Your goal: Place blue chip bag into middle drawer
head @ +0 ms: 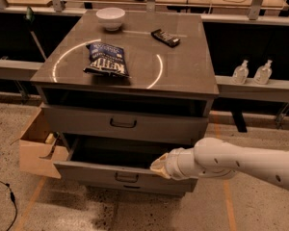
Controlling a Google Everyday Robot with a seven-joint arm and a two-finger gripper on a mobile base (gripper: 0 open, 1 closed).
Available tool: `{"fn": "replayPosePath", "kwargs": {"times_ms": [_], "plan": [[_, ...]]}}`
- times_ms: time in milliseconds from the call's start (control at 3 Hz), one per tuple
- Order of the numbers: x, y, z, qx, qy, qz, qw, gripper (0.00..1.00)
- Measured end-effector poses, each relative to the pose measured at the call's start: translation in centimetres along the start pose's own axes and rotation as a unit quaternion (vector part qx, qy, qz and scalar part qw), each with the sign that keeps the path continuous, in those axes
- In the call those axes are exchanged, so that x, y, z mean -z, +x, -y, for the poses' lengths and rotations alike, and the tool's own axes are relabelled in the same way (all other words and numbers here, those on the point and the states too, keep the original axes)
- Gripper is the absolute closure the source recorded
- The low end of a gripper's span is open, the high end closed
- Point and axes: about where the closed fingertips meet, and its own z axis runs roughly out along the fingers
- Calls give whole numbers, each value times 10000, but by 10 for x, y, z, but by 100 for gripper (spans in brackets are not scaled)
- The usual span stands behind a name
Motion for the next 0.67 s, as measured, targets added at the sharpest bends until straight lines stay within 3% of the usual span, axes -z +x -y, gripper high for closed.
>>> {"fn": "replayPosePath", "kwargs": {"times_ms": [667], "plan": [[-30,8,18,170,207,-111,9996,100]]}}
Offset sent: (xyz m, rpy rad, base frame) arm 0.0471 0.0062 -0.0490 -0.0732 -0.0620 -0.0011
